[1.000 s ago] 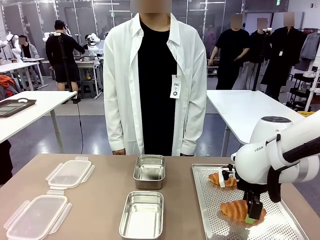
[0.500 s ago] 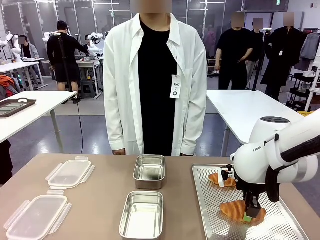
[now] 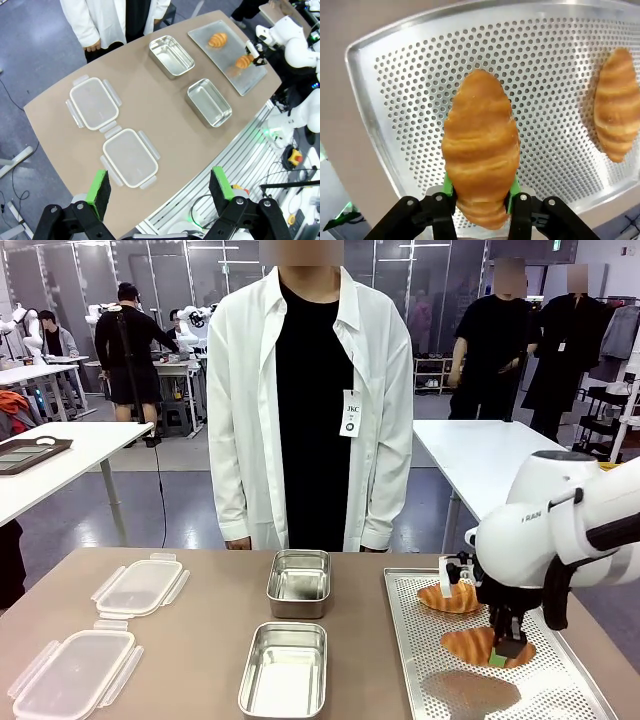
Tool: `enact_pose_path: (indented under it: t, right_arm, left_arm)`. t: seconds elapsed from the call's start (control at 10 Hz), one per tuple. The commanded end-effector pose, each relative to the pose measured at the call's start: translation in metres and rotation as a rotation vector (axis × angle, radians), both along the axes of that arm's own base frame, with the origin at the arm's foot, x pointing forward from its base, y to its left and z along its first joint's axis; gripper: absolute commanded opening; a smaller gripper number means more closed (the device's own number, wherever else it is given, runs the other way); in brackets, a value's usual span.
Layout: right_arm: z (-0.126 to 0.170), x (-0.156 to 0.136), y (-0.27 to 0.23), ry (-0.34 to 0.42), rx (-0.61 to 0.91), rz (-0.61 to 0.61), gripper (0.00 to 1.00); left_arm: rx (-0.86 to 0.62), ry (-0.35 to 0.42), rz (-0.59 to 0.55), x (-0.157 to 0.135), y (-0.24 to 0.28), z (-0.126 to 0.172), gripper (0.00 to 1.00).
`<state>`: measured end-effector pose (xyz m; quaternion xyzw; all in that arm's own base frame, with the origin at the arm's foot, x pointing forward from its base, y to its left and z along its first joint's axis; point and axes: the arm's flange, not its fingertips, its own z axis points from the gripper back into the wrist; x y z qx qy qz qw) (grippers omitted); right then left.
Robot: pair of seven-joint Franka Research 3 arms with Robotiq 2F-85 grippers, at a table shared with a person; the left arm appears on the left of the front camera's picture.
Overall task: Place the bread into the airtight container.
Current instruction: Pick up a Butter Roll and place it into an empty Airtight Container.
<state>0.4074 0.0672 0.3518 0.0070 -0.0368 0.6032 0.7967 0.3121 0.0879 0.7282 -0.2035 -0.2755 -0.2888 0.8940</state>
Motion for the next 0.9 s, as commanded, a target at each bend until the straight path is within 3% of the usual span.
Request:
enact_pose_path:
  t: [0.0, 0.4, 0.8]
  right_arm:
    - [0.043, -0.009, 0.014, -0.037, -0.036, 0.000, 0.44]
    - [0.112, -0.035, 0.084, -0.073, -0.064, -0.007, 0.44]
    - [0.124, -0.063, 0.213, -0.128, -0.082, -0.005, 0.44]
  left_arm:
    - [0.001, -0.008, -0.020, -0.001, -0.001, 0.001, 1.00]
    - [0.001, -0.008, -0.020, -0.001, -0.001, 0.001, 1.00]
    - [0.001, -0.008, -0.020, -0.001, -0.001, 0.001, 1.00]
